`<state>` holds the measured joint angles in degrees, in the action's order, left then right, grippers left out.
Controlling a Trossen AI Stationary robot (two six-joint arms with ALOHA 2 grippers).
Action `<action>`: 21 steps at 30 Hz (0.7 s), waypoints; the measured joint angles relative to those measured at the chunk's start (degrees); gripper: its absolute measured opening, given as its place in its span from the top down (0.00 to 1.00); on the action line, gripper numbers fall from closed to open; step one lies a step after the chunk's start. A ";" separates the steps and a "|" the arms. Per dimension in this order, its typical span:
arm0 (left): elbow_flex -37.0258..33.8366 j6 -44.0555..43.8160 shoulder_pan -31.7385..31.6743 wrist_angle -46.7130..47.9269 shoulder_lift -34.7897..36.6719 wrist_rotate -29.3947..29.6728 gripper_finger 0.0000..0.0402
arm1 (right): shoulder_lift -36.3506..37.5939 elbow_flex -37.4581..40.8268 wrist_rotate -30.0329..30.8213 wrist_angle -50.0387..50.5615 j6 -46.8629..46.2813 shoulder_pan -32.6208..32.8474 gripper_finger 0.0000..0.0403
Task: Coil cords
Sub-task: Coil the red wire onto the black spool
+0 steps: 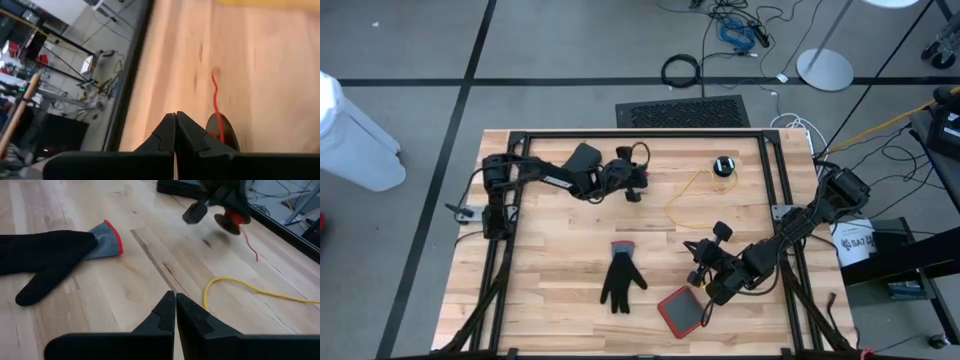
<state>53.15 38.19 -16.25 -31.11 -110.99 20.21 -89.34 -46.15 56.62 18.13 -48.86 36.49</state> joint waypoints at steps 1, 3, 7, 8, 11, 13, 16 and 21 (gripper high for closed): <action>0.00 1.28 -0.07 -0.12 -0.94 0.14 0.99 | 0.00 -0.01 -0.01 0.02 0.00 0.00 1.00; 0.20 4.05 0.03 -1.88 -3.01 1.55 0.99 | 0.00 -0.02 -0.02 -0.03 0.00 0.10 1.00; 0.44 8.50 0.71 -5.43 -7.66 4.44 0.98 | 0.00 -0.01 -0.04 -0.10 -0.04 0.24 1.00; 0.37 8.62 0.95 -6.35 -8.56 4.74 0.97 | 0.00 -0.01 -0.08 -0.11 -0.14 0.36 1.00; 0.46 8.65 1.94 -9.52 -10.13 5.36 0.91 | 0.00 -0.01 -0.42 -0.09 -0.25 0.54 1.00; 0.43 8.73 2.62 -10.54 -10.35 6.17 0.85 | 0.00 -0.02 -1.32 -0.10 -0.44 0.70 1.00; 0.26 8.68 3.47 -10.79 -9.61 5.72 0.77 | 0.00 -0.02 -1.54 -0.09 -0.74 1.05 1.00; 0.17 8.66 5.07 -7.73 -8.70 2.61 0.68 | 0.00 -0.02 -1.54 -0.03 -1.05 1.79 1.00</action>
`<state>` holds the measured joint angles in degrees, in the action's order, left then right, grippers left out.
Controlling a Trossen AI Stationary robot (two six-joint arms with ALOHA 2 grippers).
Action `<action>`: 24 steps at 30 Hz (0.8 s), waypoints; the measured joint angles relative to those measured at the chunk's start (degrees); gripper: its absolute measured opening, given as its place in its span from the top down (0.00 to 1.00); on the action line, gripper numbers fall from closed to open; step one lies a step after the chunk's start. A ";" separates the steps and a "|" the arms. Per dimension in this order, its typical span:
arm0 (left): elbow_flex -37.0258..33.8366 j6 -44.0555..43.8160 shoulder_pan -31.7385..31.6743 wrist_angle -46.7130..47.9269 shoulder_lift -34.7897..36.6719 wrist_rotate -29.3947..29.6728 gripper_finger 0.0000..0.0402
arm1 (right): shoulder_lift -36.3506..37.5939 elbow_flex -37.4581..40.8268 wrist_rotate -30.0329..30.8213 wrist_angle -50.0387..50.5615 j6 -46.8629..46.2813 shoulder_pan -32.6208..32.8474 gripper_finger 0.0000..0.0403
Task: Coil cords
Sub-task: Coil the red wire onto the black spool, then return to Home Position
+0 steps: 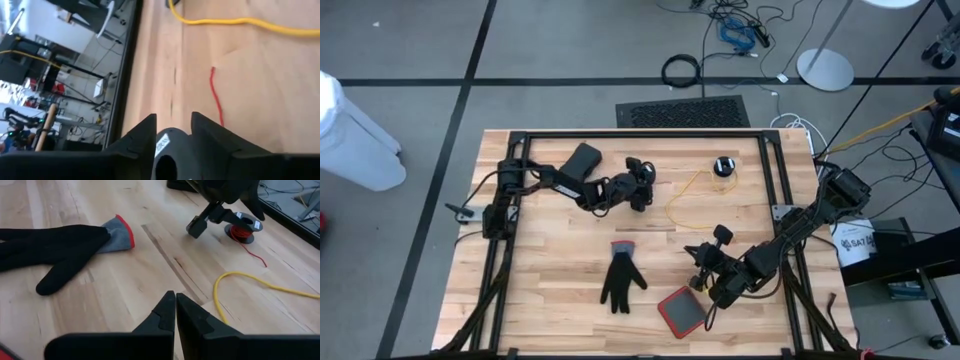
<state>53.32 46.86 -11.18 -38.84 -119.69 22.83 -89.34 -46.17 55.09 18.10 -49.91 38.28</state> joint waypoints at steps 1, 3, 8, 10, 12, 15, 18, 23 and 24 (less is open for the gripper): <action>0.04 -0.01 0.29 0.81 0.06 -0.24 0.67 | 0.00 0.01 -0.02 -0.02 -0.02 0.15 1.00; 0.08 0.05 1.02 2.27 0.16 -0.21 0.66 | 0.00 0.01 -0.02 -0.03 -0.02 0.49 1.00; 0.04 0.50 2.82 2.57 0.16 1.90 0.63 | 0.00 0.00 -0.02 0.00 -0.37 1.23 1.00; 0.00 0.34 3.75 2.41 0.16 2.26 0.61 | 0.00 0.01 -0.03 0.03 -0.35 1.48 1.00; 0.00 0.19 4.70 2.37 0.17 3.27 0.60 | 0.00 0.00 -0.09 0.04 -0.32 1.60 1.00; -0.12 0.21 6.29 2.83 0.79 6.02 0.60 | 0.00 0.02 -1.25 0.09 0.17 1.64 1.00; -0.27 0.18 8.34 4.44 3.02 8.23 0.60 | 0.00 0.01 -1.39 0.08 1.49 1.64 1.00; -0.67 0.14 11.92 11.19 9.47 9.58 0.60 | 0.66 0.00 -1.39 0.06 5.30 1.60 1.00; -0.55 -0.19 12.70 12.36 11.31 9.83 0.60 | 1.23 0.00 -1.23 -0.06 6.42 1.60 1.00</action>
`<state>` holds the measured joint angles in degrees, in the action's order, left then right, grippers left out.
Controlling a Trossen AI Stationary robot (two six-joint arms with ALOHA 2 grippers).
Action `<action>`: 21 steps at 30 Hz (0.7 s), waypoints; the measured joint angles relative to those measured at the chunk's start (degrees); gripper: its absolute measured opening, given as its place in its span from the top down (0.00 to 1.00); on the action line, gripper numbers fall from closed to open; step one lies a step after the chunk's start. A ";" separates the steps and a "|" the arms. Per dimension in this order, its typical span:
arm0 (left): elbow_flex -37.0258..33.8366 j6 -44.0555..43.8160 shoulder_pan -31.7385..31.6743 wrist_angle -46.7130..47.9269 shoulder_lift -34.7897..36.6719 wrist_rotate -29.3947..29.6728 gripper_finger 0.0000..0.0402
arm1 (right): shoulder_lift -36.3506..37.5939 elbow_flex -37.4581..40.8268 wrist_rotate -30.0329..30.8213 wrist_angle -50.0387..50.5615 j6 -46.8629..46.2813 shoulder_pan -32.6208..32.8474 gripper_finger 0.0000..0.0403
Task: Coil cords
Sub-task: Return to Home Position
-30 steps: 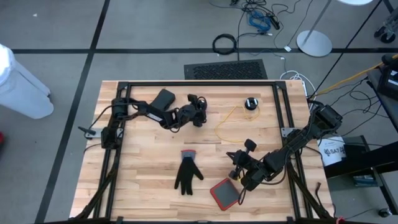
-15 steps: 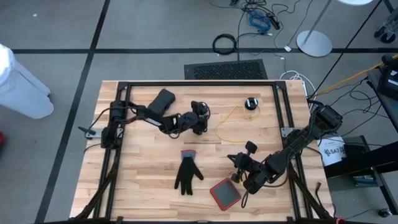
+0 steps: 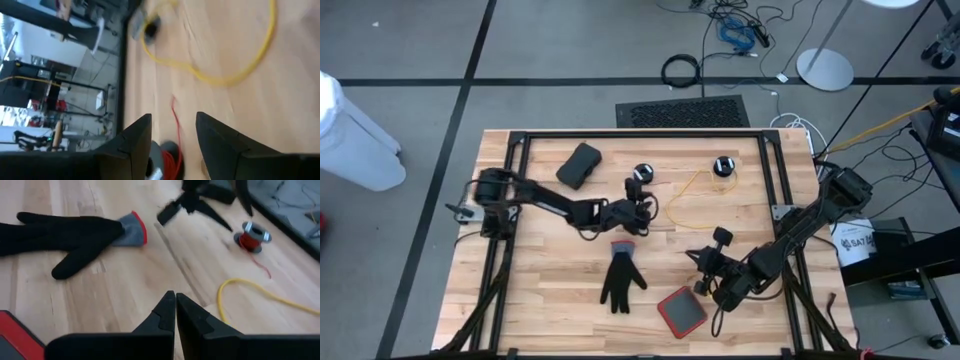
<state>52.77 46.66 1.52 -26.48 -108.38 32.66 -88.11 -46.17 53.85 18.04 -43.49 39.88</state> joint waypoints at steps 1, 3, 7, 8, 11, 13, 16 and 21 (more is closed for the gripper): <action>0.14 -0.95 0.70 1.43 1.75 0.09 0.60 | 0.79 0.00 0.08 0.07 1.47 0.00 1.00; 0.17 -3.22 1.82 5.48 5.01 0.33 0.60 | 3.20 0.00 0.10 0.05 5.50 0.00 1.00; 0.11 -9.32 3.20 12.77 12.17 0.61 0.60 | 10.90 0.00 0.17 0.14 15.92 0.00 1.00; 0.22 -10.61 3.26 14.36 14.11 0.58 0.60 | 13.29 0.00 0.10 0.00 18.72 0.00 1.00; 0.24 -15.25 3.21 20.22 18.82 -1.07 0.60 | 20.72 0.00 -0.08 -0.10 27.11 0.00 1.00; 0.24 -17.76 3.12 22.28 21.80 -1.72 0.60 | 25.80 0.00 -0.90 -0.05 32.62 0.00 1.00; -0.61 -19.71 3.18 23.38 26.42 -2.39 0.60 | 33.43 -0.02 -4.44 0.03 40.15 -0.07 1.00; -5.19 -23.56 3.67 23.70 35.52 -2.64 0.60 | 44.56 -0.02 -9.07 0.81 48.90 -0.09 1.00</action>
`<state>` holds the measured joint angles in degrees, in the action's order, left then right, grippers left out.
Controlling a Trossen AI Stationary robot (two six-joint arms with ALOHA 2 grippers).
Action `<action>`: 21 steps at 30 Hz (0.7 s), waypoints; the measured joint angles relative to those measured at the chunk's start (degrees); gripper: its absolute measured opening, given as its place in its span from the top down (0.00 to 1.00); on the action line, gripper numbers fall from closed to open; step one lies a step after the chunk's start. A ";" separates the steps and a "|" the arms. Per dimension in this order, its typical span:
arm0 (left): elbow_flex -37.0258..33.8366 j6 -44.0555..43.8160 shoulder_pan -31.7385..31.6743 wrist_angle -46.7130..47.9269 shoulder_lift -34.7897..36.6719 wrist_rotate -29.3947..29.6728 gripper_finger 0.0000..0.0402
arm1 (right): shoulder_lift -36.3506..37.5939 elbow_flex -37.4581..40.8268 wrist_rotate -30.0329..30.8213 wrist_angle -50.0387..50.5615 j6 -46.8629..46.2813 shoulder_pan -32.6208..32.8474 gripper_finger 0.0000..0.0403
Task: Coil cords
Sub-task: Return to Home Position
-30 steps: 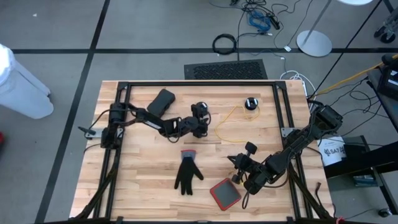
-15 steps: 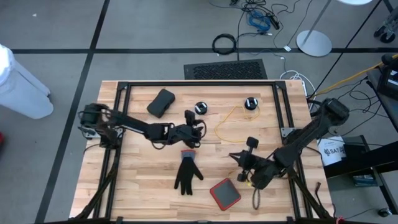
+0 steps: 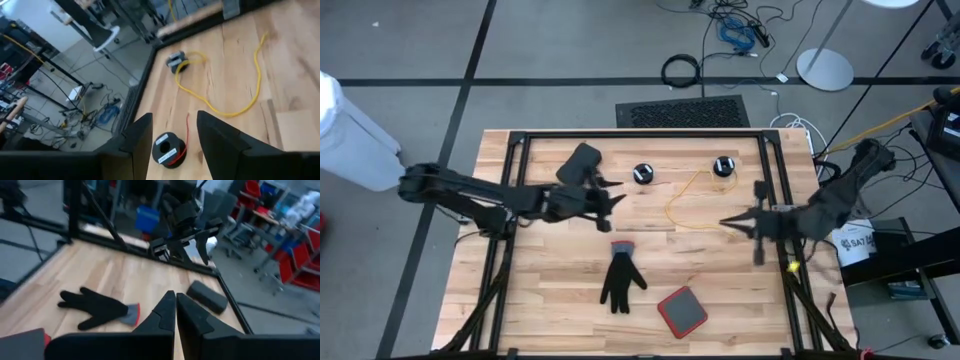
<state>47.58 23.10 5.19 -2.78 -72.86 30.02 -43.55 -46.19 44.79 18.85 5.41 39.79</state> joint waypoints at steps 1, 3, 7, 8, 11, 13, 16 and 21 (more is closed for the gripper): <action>-1.11 -1.01 0.24 -0.28 2.06 0.00 0.60 | 1.90 0.00 -0.87 0.49 0.93 0.00 1.00; -3.77 -2.87 0.68 -0.36 6.29 0.00 0.60 | 5.08 0.00 -2.65 2.28 2.29 0.00 1.00; -10.06 -5.76 2.42 -2.78 15.15 0.00 0.60 | 9.57 0.00 -3.79 7.76 3.06 0.00 1.00; -11.80 -6.26 2.98 -3.98 17.41 0.02 0.60 | 10.49 0.00 -4.81 9.04 3.06 0.00 1.00; -17.68 -7.91 4.67 -6.27 23.96 0.47 0.60 | 13.06 0.00 -6.79 11.88 3.26 0.00 1.00; -21.34 -9.11 5.58 -8.07 27.92 1.83 0.60 | 14.92 0.00 -8.42 13.19 3.73 0.02 1.00; -26.46 -10.73 6.75 -10.24 33.09 4.92 0.60 | 18.01 0.00 -9.13 14.75 4.61 0.00 1.00; -33.46 -13.81 7.32 -12.33 38.92 7.27 0.60 | 23.61 0.00 -8.89 16.97 4.99 0.00 1.00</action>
<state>14.13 9.30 12.51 -15.11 -33.94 37.28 -19.94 -46.19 35.90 35.82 10.39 39.79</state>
